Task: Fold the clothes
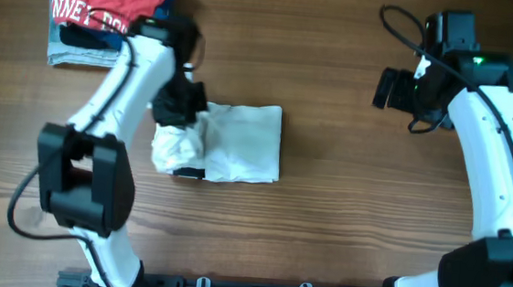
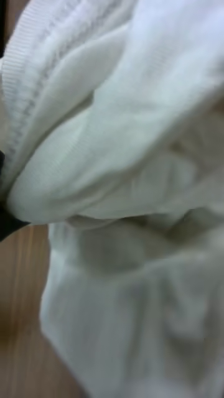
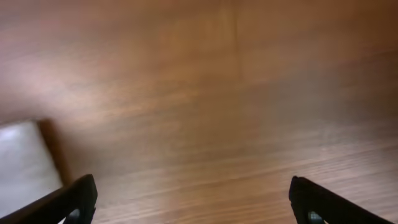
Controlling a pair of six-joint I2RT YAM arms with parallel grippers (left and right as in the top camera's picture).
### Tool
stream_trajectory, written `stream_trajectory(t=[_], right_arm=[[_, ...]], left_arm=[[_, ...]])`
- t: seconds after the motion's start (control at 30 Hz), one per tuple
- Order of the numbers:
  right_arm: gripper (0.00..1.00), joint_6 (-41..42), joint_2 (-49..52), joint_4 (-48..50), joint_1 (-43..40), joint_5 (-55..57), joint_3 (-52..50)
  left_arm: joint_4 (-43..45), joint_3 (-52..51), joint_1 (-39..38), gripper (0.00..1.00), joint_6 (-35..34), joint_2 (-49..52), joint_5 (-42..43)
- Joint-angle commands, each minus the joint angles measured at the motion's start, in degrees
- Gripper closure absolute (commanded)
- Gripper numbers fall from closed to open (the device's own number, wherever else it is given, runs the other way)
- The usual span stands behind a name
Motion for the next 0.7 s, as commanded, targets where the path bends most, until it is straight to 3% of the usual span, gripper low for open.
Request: stream_trajectory(t=[0.0, 0.23, 0.67], right_arm=[[0.00, 1.01, 0.46, 4.96, -0.37, -4.76, -8.55], [0.00, 2.12, 0.46, 6.03, -0.35, -10.01, -11.91], [0.00, 2.01, 0.46, 7.39, -0.35, -11.80, -11.93]], left_arm=[[-0.42, 1.05, -8.35, 0.96, -3.72, -3.76, -0.02], [9.94, 1.09, -22.53, 0.94, -7.87, -3.78, 0.13], [18.01, 1.09, -21.86, 0.96, -11.23, -1.36, 2.71]])
